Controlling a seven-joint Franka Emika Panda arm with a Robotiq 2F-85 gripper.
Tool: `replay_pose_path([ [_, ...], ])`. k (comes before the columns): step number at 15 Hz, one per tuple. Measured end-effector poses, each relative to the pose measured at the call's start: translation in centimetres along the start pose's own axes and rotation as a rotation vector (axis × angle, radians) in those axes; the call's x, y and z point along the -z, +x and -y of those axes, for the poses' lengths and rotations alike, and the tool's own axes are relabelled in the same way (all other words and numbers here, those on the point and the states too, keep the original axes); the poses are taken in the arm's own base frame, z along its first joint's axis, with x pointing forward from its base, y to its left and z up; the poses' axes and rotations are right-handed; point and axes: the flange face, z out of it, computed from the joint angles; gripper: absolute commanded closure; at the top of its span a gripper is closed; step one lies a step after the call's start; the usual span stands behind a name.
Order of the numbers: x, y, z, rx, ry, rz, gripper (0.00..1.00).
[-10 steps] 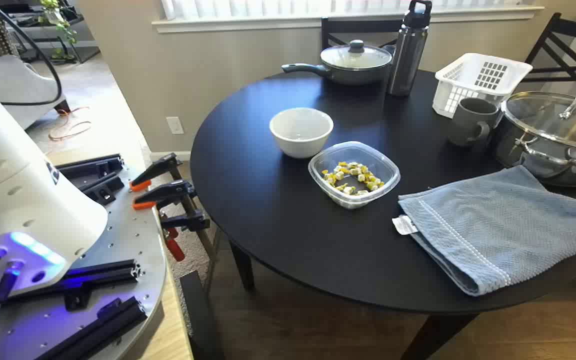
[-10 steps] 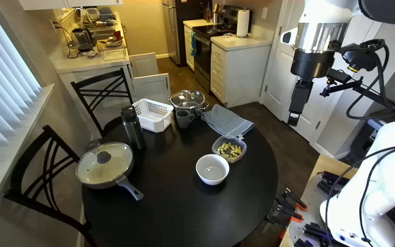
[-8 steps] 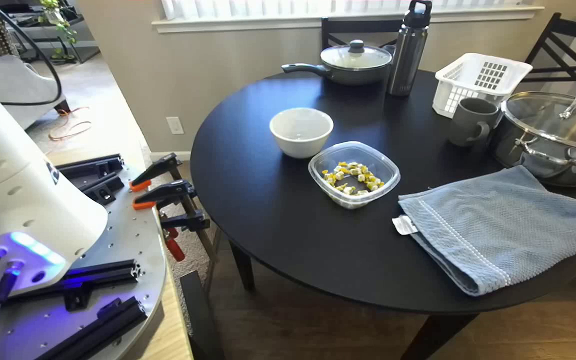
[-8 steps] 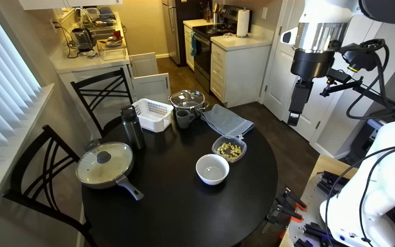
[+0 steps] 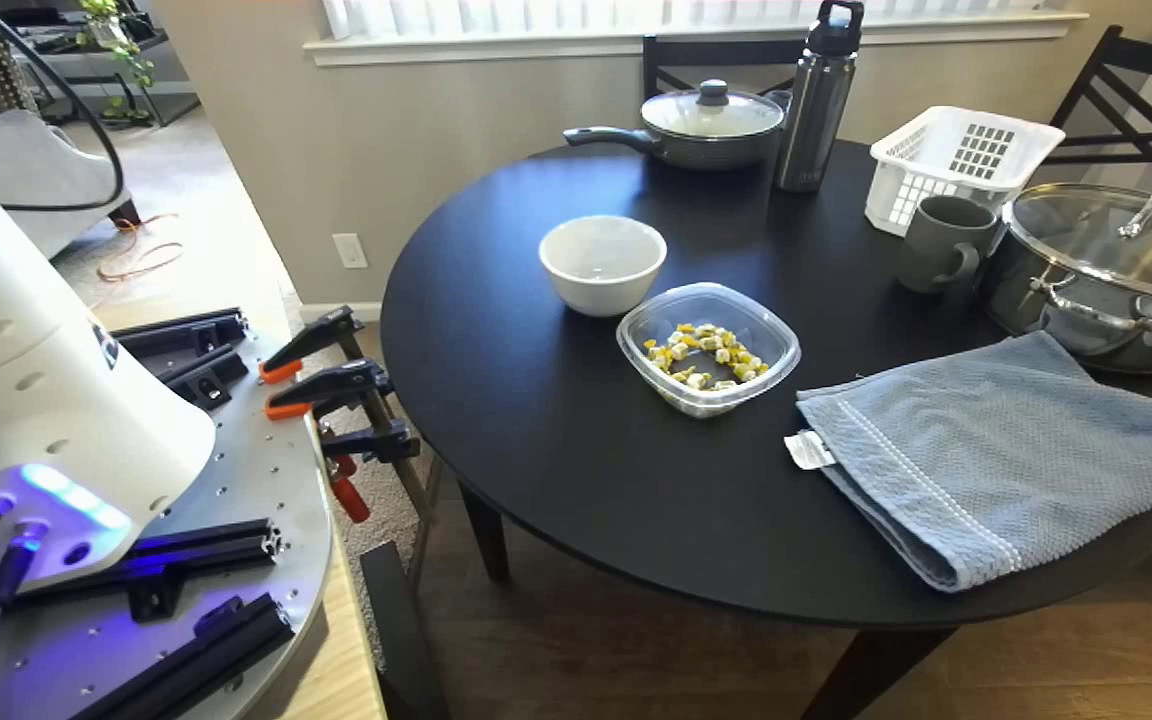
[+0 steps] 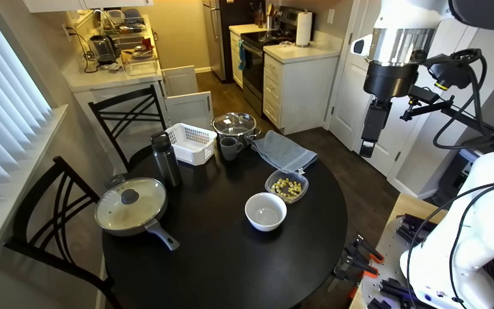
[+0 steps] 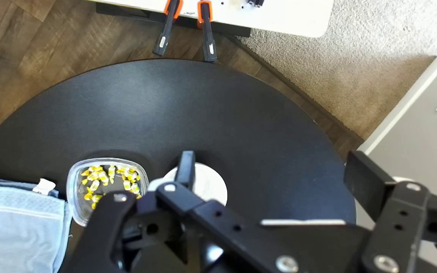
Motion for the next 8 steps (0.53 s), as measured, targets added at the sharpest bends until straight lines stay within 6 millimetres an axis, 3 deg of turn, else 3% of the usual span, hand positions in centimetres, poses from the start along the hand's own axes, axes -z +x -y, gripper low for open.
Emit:
replay_pose_path([
  [3,0.3,1.5,-2.1,-0.056,0.003,-0.061,0.0],
  [5,0.1,4.2,-5.5,-0.135,0.0,-0.129,0.0],
  [8,-2.5,8.8,-9.7,-0.219,-0.007,-0.178,0.0],
])
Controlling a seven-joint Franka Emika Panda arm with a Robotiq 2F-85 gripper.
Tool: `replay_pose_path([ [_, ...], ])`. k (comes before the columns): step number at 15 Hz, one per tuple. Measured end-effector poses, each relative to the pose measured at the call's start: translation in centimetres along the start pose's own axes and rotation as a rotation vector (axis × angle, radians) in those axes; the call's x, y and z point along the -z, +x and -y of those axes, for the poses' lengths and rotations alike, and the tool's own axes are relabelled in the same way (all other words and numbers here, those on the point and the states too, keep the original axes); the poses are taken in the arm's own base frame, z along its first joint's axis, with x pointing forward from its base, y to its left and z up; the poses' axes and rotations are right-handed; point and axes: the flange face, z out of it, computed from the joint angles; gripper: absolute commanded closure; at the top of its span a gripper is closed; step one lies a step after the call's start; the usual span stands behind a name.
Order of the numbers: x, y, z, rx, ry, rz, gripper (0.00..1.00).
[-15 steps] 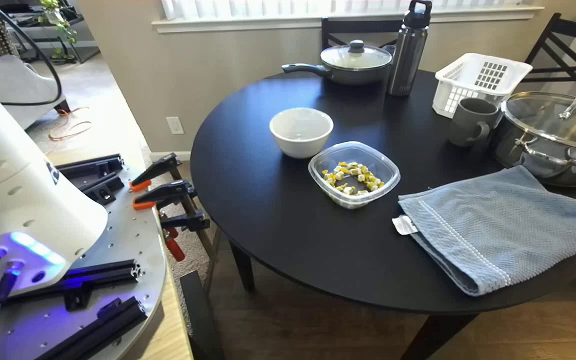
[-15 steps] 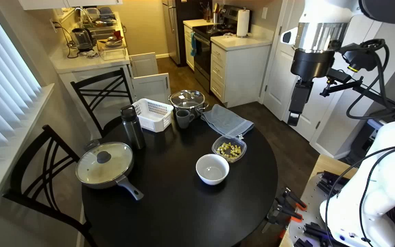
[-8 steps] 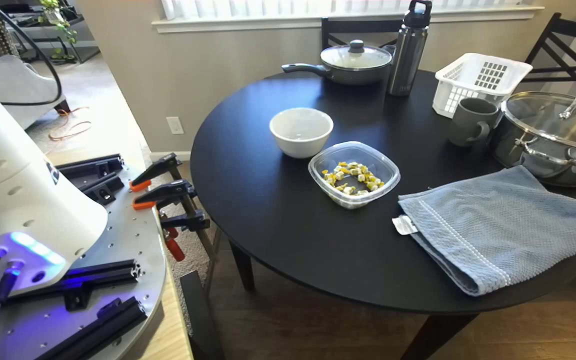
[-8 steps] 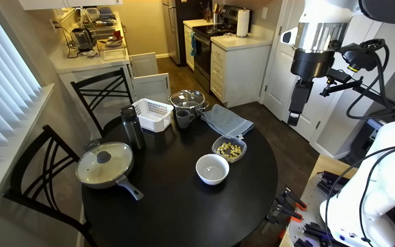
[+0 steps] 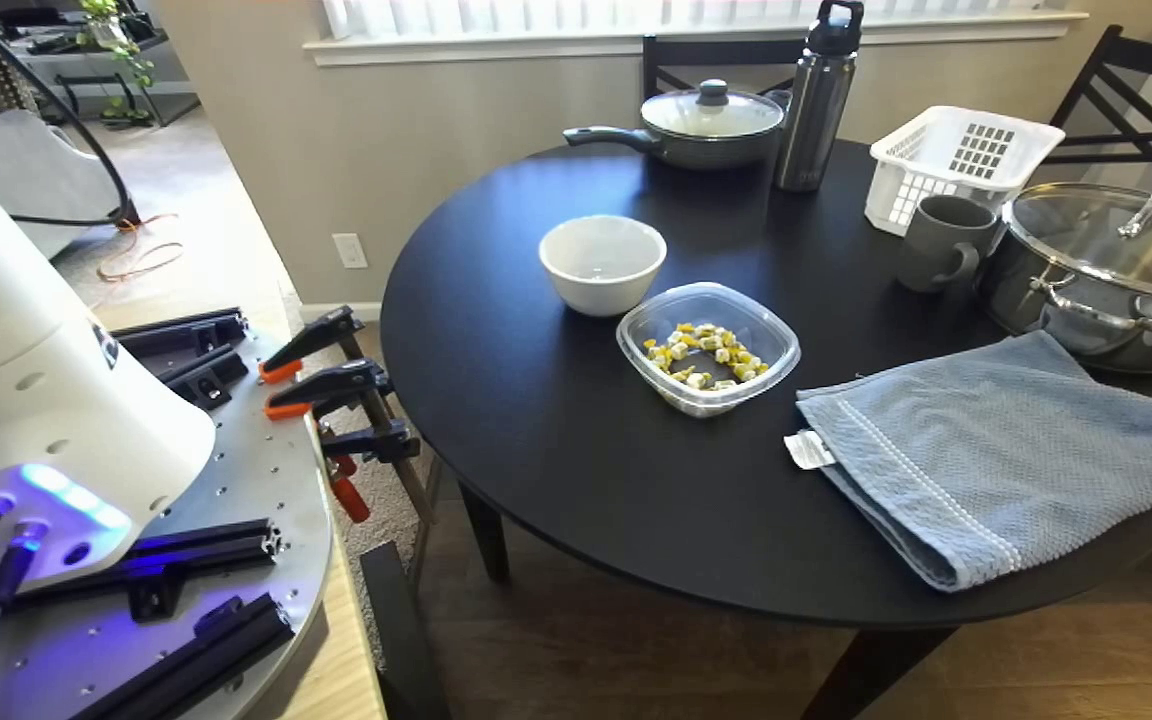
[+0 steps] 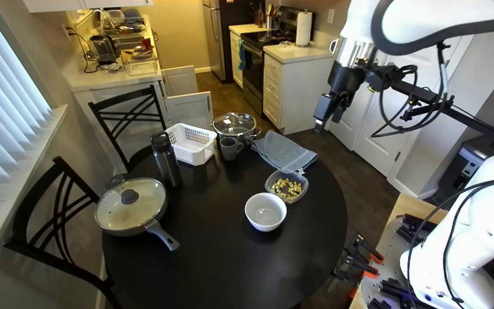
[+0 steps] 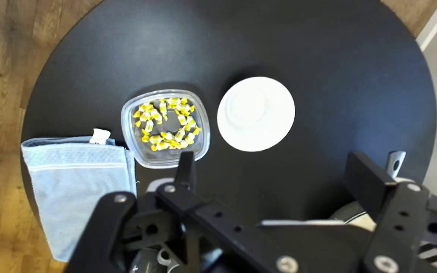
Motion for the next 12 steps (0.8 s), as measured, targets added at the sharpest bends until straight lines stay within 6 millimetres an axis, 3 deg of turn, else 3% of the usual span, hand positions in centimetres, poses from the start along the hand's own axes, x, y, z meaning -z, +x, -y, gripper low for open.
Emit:
replay_pose_path([
  [3,-5.0,3.4,-1.1,-0.013,-0.083,-0.044,0.0],
  [7,-11.8,4.6,-1.6,-0.059,-0.211,-0.098,0.0],
  [10,-14.8,4.5,-2.5,-0.106,-0.274,-0.125,0.0],
  [12,-15.2,4.5,-2.8,-0.115,-0.28,-0.123,0.0],
])
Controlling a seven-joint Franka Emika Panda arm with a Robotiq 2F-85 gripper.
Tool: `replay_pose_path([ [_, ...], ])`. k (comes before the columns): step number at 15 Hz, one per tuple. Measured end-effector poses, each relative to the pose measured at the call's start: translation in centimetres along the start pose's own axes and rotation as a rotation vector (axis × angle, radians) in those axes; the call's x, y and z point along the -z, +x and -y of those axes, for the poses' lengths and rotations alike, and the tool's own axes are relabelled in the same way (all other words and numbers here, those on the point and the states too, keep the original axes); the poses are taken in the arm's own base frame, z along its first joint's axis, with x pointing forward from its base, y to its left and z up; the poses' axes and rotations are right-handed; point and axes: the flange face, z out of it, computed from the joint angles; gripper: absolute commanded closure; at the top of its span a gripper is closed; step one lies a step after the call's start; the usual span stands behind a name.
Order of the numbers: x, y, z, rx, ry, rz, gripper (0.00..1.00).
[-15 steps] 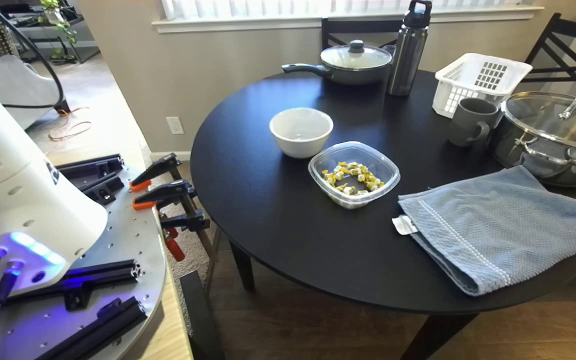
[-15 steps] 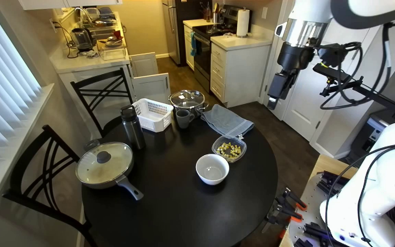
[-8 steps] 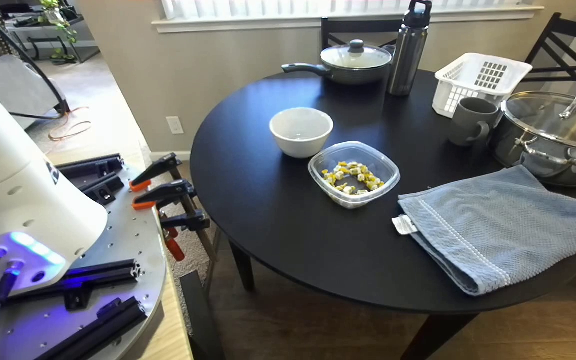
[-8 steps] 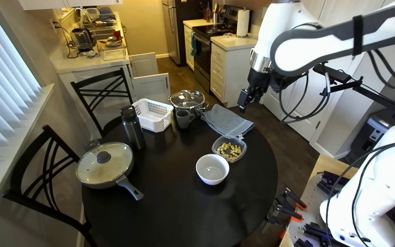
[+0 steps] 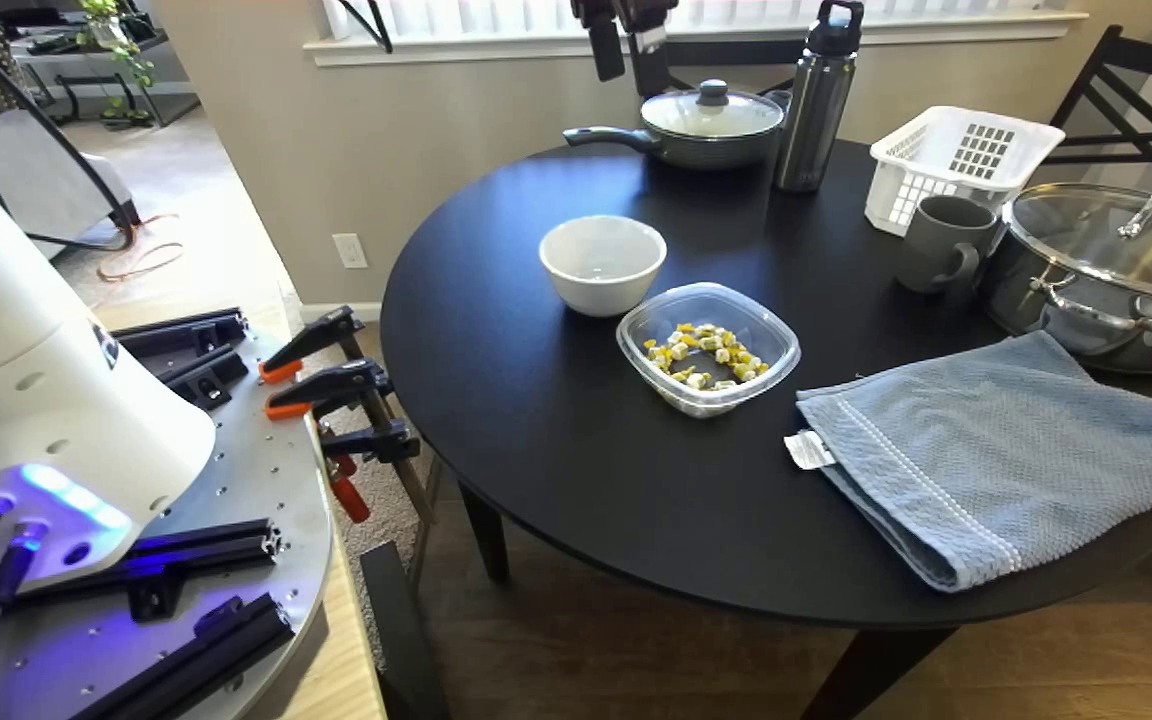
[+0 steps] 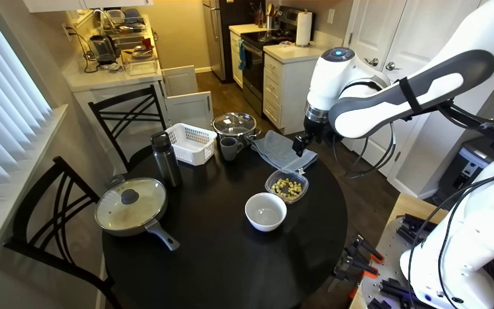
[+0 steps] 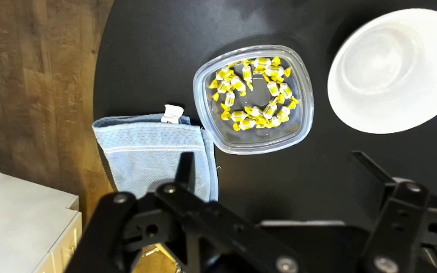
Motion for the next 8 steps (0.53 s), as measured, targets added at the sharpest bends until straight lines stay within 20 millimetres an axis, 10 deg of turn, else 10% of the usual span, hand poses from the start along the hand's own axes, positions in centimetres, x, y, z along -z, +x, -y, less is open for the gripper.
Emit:
replay_pose_path([
  [8,-0.31,-0.02,0.1,0.002,0.0,0.007,0.0],
])
